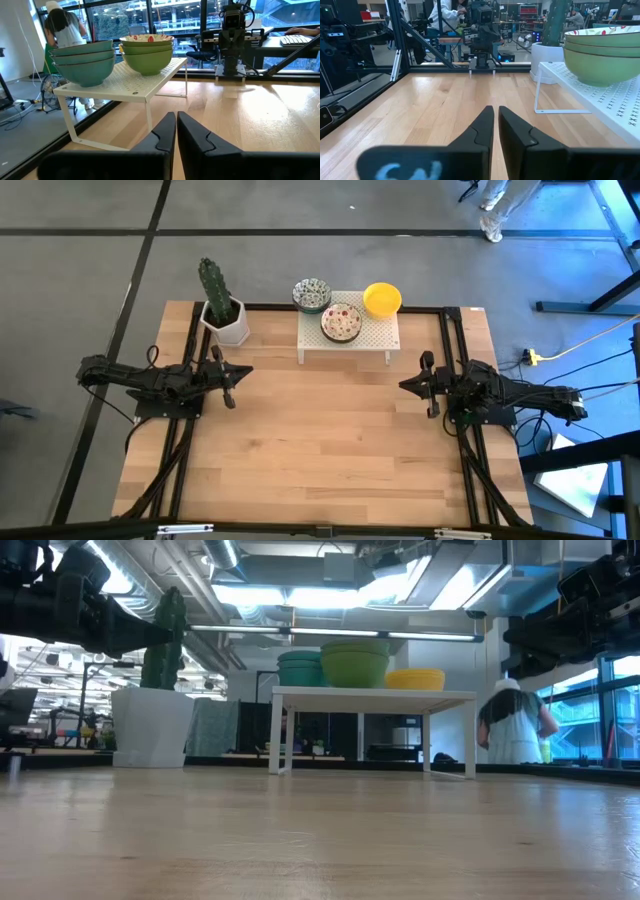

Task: Pick & Place Mini bowls
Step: Return to Home Position

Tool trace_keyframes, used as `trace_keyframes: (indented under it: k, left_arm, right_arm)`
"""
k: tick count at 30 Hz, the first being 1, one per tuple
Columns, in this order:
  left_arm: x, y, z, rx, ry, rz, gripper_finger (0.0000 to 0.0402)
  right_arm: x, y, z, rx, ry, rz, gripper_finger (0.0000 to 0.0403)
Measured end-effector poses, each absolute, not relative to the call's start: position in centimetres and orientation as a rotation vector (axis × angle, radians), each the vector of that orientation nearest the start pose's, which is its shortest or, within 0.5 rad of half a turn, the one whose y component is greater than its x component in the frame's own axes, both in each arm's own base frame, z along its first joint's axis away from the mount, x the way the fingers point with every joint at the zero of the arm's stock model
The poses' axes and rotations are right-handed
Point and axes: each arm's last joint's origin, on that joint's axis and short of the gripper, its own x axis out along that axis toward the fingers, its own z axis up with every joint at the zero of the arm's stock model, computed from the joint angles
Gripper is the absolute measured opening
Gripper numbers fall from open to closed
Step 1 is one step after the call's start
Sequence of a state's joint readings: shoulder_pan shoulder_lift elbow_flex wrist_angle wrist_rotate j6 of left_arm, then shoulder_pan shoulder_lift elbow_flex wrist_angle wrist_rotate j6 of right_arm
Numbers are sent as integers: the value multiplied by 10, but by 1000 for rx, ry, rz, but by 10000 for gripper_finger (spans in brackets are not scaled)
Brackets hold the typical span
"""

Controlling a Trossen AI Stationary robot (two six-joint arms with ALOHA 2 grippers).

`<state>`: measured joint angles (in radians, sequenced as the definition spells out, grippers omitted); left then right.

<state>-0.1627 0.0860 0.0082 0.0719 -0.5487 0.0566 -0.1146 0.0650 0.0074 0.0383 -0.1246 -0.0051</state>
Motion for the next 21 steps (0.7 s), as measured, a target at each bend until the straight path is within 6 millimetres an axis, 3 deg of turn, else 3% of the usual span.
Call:
trace_keyframes:
  k: [21]
  left_arm:
    - [99, -1, 166, 58, 16, 386, 12]
  right_arm:
    - [101, -8, 165, -3, 19, 10, 30]
